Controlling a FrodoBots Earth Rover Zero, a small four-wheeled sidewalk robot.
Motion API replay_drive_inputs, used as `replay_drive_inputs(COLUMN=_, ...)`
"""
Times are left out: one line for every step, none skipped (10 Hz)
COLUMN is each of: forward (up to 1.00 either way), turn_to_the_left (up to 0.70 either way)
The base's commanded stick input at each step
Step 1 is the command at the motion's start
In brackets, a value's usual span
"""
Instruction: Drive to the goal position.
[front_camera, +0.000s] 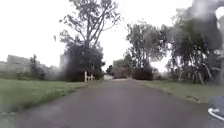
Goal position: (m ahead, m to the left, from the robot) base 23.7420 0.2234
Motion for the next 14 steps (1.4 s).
replay_drive_inputs(forward=0.85, turn_to_the_left=0.00)
replay_drive_inputs(forward=0.85, turn_to_the_left=0.00)
replay_drive_inputs(forward=0.85, turn_to_the_left=0.00)
replay_drive_inputs(forward=0.85, turn_to_the_left=0.00)
replay_drive_inputs(forward=0.85, turn_to_the_left=0.00)
replay_drive_inputs(forward=0.85, turn_to_the_left=0.00)
replay_drive_inputs(forward=0.85, turn_to_the_left=0.00)
replay_drive_inputs(forward=0.85, turn_to_the_left=0.00)
replay_drive_inputs(forward=0.85, turn_to_the_left=0.00)
replay_drive_inputs(forward=0.85, turn_to_the_left=0.00)
replay_drive_inputs(forward=0.85, turn_to_the_left=0.00)
replay_drive_inputs(forward=0.85, turn_to_the_left=0.00)
replay_drive_inputs(forward=0.85, turn_to_the_left=0.00)
replay_drive_inputs(forward=0.85, turn_to_the_left=0.00)
